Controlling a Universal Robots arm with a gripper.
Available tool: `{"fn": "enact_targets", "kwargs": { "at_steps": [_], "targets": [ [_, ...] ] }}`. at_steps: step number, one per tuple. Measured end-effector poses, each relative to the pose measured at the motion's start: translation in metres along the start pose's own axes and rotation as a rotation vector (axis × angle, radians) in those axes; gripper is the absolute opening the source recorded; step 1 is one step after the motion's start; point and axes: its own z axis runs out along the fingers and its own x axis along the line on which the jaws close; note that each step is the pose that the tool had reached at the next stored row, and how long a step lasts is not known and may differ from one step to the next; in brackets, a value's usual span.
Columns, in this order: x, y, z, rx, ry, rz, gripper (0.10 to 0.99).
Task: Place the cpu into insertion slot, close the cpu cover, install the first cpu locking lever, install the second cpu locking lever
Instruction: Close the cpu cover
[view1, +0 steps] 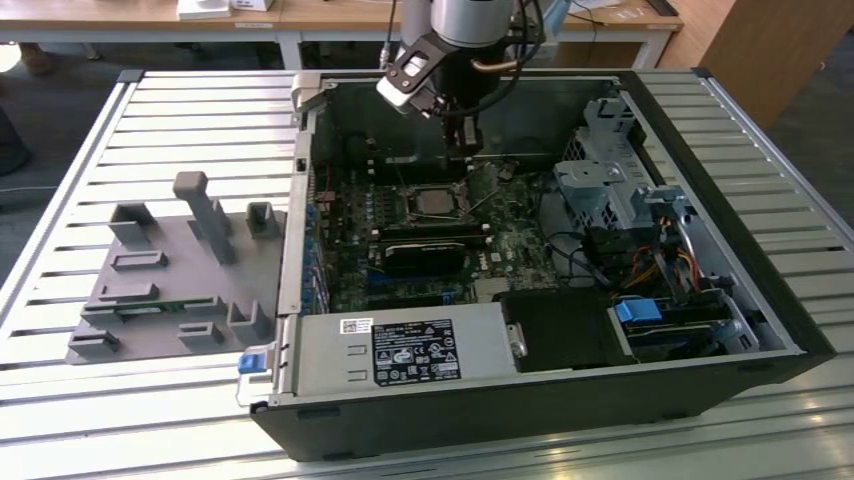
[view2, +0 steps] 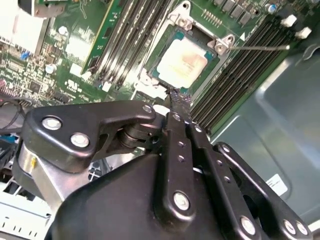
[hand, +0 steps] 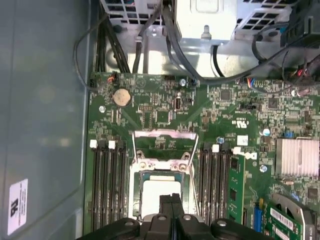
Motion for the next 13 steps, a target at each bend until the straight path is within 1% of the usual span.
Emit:
{"fn": "enact_targets", "kwargs": {
  "at_steps": [3, 9, 13],
  "targets": [
    [-0.0001, 0.0058, 0.0001, 0.000, 0.0003, 0.000, 0.106],
    [-0.0004, 0.0214, 0.0004, 0.000, 0.0001, 0.000, 0.106],
    [-0.0005, 0.0280, 0.0007, 0.000, 0.0001, 0.000, 0.106]
  ]
}}
